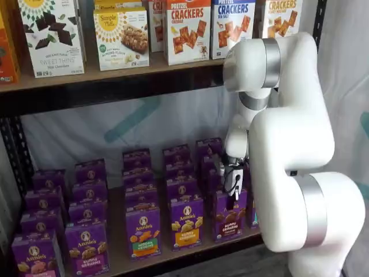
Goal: Pick up the purple box with a brown patch in the center, on the bottom shelf, the fifth box from the left
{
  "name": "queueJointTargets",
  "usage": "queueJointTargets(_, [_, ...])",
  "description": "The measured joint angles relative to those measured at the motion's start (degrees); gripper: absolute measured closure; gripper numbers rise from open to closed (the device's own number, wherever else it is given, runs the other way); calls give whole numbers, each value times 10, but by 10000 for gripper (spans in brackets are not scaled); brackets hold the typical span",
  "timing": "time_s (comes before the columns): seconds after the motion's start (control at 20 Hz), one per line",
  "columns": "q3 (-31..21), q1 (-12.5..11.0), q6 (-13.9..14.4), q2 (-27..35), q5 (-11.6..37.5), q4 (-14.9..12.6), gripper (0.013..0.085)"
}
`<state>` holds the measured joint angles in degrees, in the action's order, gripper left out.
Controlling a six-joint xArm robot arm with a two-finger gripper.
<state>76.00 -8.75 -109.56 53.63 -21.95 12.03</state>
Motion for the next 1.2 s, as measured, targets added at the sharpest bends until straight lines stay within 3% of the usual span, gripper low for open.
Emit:
queueJointTargets(0.6, [-142, 18, 45, -134, -21, -30, 610])
queueJointTargets(1.2, [-287, 35, 49, -288, -25, -15, 610])
